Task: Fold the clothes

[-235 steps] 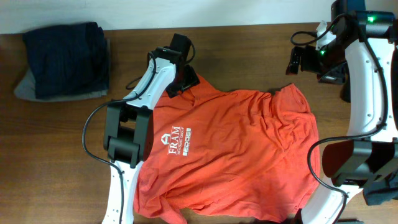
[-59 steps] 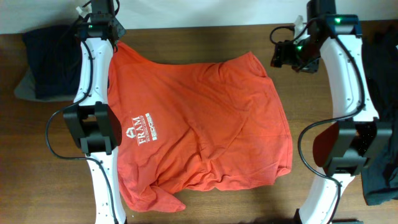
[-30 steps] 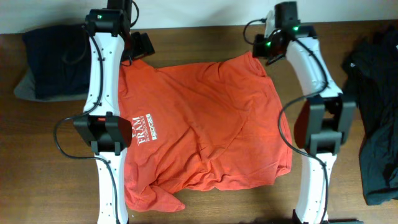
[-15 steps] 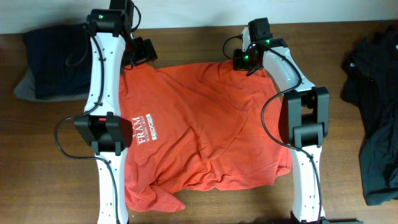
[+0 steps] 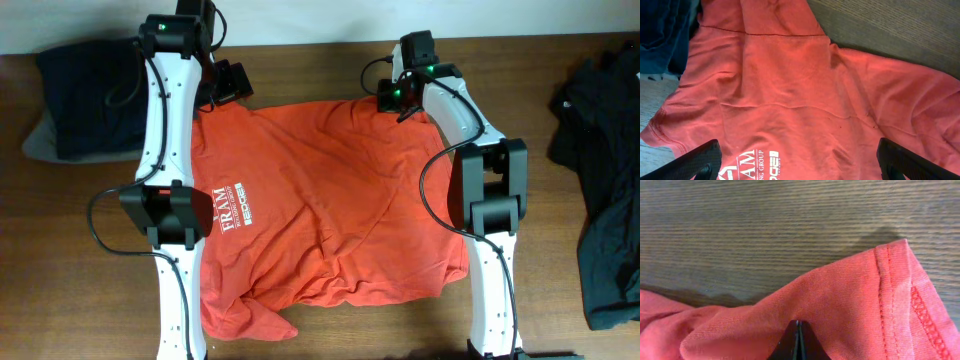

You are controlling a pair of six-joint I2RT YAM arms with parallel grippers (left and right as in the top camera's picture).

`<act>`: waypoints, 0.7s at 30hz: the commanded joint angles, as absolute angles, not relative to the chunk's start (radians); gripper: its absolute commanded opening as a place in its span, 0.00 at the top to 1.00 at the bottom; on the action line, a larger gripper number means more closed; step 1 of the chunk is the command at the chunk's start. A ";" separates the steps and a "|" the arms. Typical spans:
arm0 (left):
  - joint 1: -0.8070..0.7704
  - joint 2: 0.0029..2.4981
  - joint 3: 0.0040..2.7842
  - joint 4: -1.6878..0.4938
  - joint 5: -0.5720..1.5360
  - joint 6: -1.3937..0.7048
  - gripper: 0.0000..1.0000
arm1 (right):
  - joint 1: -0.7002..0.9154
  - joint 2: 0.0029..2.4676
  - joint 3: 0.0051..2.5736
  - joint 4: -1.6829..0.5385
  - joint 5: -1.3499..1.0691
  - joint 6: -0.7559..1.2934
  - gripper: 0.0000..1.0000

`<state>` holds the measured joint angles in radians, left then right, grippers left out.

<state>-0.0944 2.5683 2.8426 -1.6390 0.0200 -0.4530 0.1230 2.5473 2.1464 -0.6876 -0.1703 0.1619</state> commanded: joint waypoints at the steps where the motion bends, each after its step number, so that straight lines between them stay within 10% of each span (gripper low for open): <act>1: -0.098 2.571 2.847 -1.644 0.030 -0.462 0.01 | 0.097 2.606 2.143 -0.688 -0.060 0.169 0.96; 21: -0.099 2.656 2.833 -1.640 0.030 -0.461 0.01 | -0.032 2.608 2.143 -0.640 0.176 0.160 0.96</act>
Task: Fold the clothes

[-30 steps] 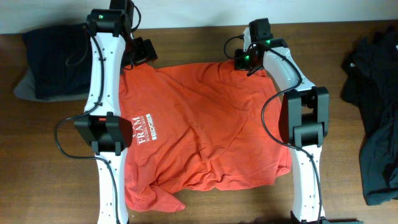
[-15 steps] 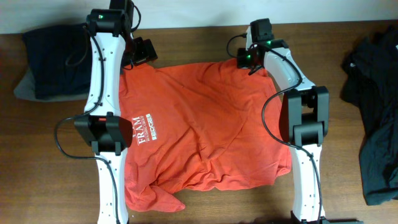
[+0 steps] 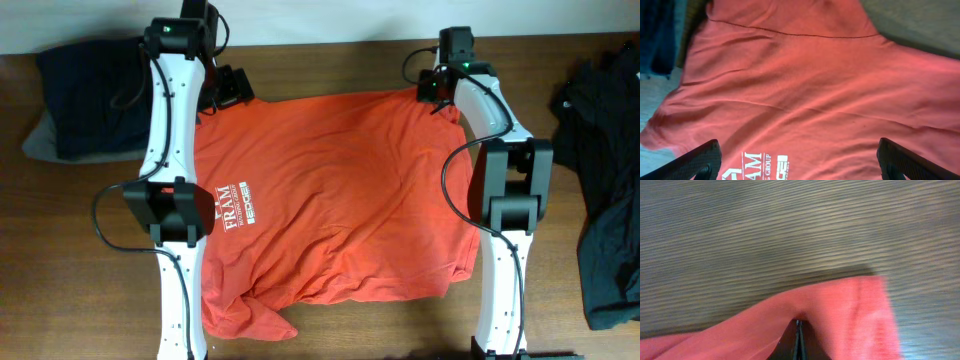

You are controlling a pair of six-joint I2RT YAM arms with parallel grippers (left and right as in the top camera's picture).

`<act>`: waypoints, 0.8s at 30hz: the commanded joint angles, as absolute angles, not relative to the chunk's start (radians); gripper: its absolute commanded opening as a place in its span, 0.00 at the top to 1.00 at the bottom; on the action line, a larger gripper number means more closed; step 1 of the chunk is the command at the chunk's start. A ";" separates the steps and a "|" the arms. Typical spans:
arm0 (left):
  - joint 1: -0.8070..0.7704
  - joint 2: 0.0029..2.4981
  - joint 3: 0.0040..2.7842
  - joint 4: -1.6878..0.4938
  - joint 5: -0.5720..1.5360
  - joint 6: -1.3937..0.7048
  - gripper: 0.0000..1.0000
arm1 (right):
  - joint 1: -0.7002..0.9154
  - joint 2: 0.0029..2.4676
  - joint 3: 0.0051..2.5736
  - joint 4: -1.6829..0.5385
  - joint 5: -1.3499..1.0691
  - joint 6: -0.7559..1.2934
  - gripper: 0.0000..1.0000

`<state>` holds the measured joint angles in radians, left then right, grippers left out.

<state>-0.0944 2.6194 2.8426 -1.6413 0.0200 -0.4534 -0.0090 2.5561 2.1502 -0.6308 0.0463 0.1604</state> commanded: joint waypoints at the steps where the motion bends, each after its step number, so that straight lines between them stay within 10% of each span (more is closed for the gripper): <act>1: -0.099 2.657 2.829 -1.636 0.031 -0.453 0.01 | -0.036 2.608 2.143 -0.639 0.186 0.153 0.96; 24: -0.099 2.659 2.820 -1.625 0.004 -0.409 0.01 | -0.158 2.606 2.520 -1.025 0.233 0.139 0.96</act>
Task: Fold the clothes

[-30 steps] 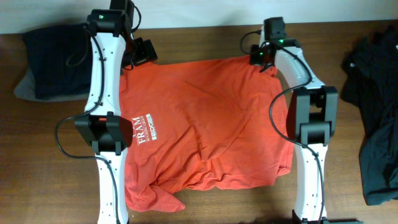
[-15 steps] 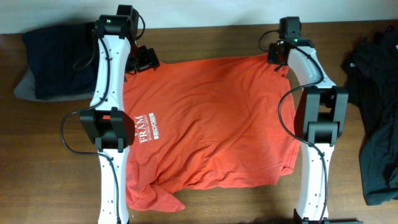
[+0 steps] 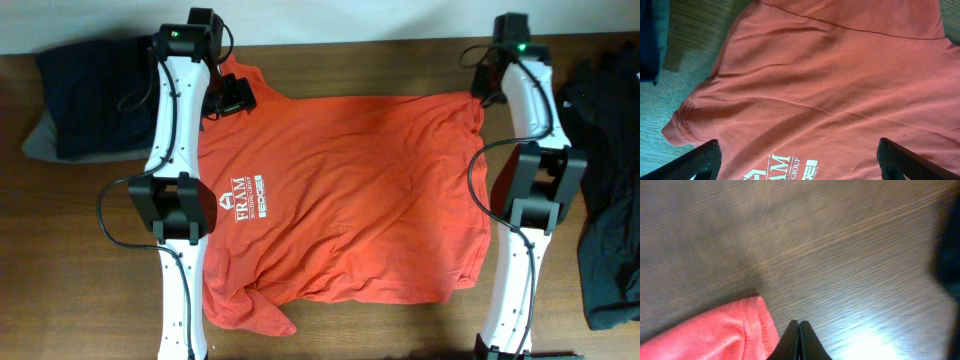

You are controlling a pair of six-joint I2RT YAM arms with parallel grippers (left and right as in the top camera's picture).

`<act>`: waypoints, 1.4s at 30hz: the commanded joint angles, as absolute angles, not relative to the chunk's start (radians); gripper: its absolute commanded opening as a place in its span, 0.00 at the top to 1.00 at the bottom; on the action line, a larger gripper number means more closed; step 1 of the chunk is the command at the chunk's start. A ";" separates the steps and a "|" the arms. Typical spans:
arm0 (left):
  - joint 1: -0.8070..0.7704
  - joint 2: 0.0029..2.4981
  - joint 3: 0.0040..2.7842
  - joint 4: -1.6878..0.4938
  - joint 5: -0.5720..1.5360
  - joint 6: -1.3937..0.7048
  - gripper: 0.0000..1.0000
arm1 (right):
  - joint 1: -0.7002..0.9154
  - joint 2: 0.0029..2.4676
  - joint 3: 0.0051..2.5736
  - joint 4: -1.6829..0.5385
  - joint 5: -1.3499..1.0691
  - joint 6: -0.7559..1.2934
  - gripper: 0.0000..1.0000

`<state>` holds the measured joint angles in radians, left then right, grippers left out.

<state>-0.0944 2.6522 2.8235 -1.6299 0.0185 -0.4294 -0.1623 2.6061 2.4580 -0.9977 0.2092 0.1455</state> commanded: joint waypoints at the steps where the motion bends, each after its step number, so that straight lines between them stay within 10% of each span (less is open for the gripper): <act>1: -0.099 2.659 2.820 -1.620 0.004 -0.403 0.01 | -0.158 2.604 2.545 -1.052 0.233 0.139 0.94; 11: -0.098 2.638 2.852 -1.662 0.004 -0.380 0.01 | -0.157 2.579 2.982 -1.428 0.205 0.234 0.88; 16: -0.099 2.578 2.930 -1.688 0.004 -0.380 0.01 | -0.157 2.514 3.141 -1.612 0.103 0.257 0.38; 21: -0.099 2.479 2.943 -1.688 0.015 -0.379 0.01 | -0.157 2.416 3.137 -1.699 0.007 0.221 0.24; 36: -0.118 2.118 2.463 -1.688 -0.006 -0.347 0.01 | -0.158 1.975 2.590 -1.699 -0.117 0.130 0.35; 42: -0.119 2.111 2.171 -1.671 -0.033 -0.347 0.05 | -0.158 1.899 2.221 -1.699 -0.115 0.104 0.58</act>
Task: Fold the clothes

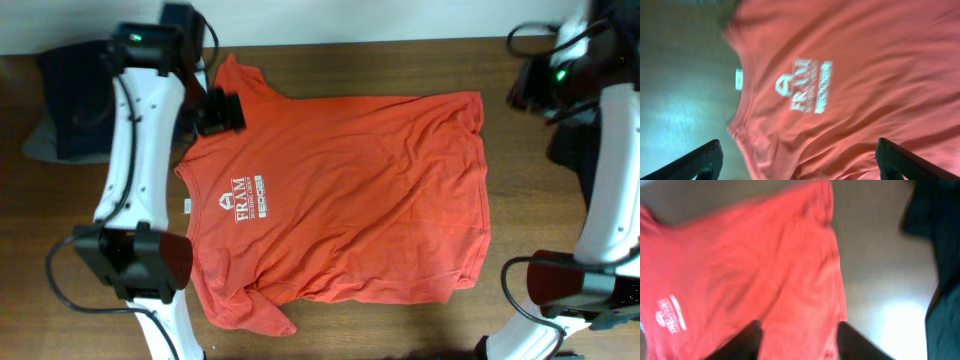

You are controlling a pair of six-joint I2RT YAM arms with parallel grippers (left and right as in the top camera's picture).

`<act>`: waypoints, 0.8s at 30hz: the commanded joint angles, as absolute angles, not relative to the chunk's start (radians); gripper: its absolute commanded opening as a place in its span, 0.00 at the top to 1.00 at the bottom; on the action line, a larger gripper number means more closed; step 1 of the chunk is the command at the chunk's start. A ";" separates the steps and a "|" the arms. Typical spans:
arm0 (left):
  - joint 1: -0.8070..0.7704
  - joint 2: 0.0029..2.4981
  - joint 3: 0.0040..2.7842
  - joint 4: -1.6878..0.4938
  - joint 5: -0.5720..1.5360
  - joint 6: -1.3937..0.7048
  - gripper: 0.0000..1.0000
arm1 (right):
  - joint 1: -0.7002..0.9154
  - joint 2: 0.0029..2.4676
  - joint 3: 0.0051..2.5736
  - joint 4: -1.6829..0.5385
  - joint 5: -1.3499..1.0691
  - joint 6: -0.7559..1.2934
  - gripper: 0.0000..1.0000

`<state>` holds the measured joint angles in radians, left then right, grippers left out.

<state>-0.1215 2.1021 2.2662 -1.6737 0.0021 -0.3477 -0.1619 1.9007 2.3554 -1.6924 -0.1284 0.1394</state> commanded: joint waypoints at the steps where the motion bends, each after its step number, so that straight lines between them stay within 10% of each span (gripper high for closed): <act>1: -0.119 2.111 2.141 -1.668 -0.051 -0.355 0.05 | -0.159 1.902 2.179 -1.694 -0.110 0.100 0.62; 7: -0.119 2.111 1.997 -1.642 -0.102 -0.373 0.11 | -0.159 1.904 1.932 -1.566 -0.093 0.100 0.81; 17: -0.119 2.111 1.845 -1.515 -0.102 -0.373 0.99 | -0.159 1.905 1.695 -1.352 -0.097 0.113 0.96; 24: -0.119 2.112 1.669 -1.370 -0.049 -0.374 0.99 | -0.159 1.905 1.568 -1.248 -0.097 0.139 0.96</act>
